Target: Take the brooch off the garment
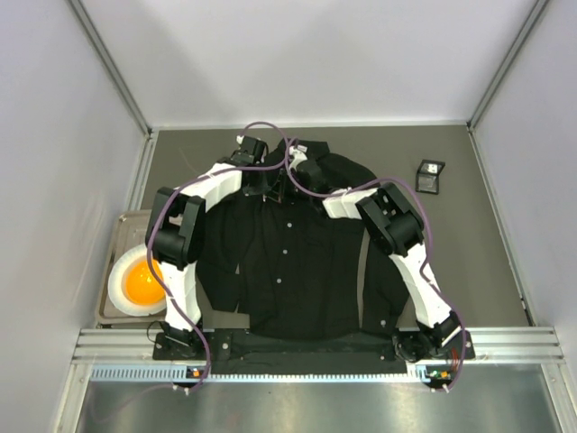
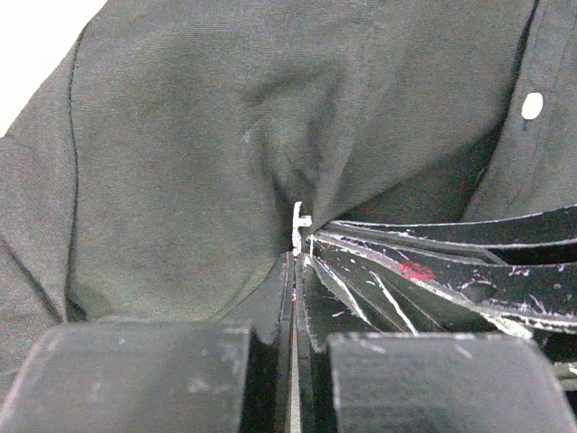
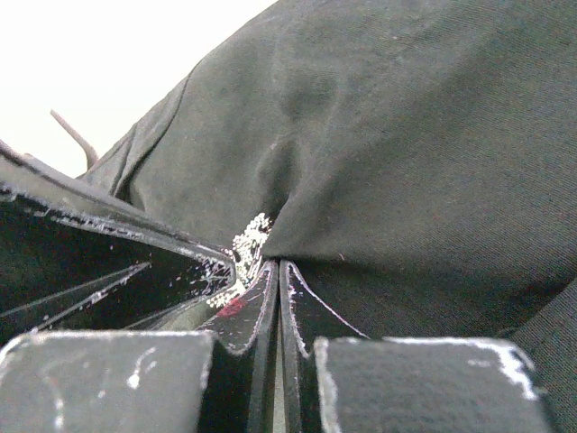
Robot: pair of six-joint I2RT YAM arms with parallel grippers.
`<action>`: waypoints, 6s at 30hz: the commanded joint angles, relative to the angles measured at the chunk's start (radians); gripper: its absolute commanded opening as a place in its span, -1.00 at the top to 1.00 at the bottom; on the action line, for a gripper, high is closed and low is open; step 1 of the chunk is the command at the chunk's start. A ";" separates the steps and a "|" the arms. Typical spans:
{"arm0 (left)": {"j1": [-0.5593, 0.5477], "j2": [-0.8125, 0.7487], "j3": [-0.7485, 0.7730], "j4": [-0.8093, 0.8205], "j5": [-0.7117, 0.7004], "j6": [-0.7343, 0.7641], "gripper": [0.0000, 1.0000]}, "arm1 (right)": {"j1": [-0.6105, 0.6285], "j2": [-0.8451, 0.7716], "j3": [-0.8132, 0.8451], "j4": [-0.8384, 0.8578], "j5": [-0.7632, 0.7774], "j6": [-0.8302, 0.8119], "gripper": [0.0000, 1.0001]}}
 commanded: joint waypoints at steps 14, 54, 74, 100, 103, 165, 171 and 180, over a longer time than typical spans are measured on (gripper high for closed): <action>0.000 0.003 -0.058 0.004 0.075 -0.003 1.00 | -0.078 -0.051 -0.099 0.185 -0.123 0.325 0.81; 0.006 -0.017 -0.086 0.029 0.081 0.001 1.00 | -0.077 0.116 -0.002 0.331 -0.251 0.511 1.00; 0.012 -0.019 -0.064 0.053 0.225 -0.004 1.00 | -0.029 0.147 0.119 0.081 -0.219 0.413 1.00; 0.128 -0.016 -0.290 0.314 0.606 -0.239 1.00 | -0.035 0.180 0.001 0.414 -0.269 0.658 0.95; 0.131 -0.020 -0.287 0.256 0.543 -0.193 1.00 | -0.063 0.179 0.001 0.415 -0.308 0.651 0.71; 0.065 0.006 0.105 -0.218 0.141 -0.018 1.00 | -0.078 -0.068 -0.067 0.231 -0.358 0.178 0.37; 0.069 0.037 0.143 -0.271 0.182 -0.022 0.88 | -0.078 -0.108 -0.125 0.199 -0.351 0.098 0.23; 0.083 -0.039 0.063 -0.139 0.273 -0.062 0.33 | -0.092 -0.105 -0.194 0.360 -0.365 0.226 0.24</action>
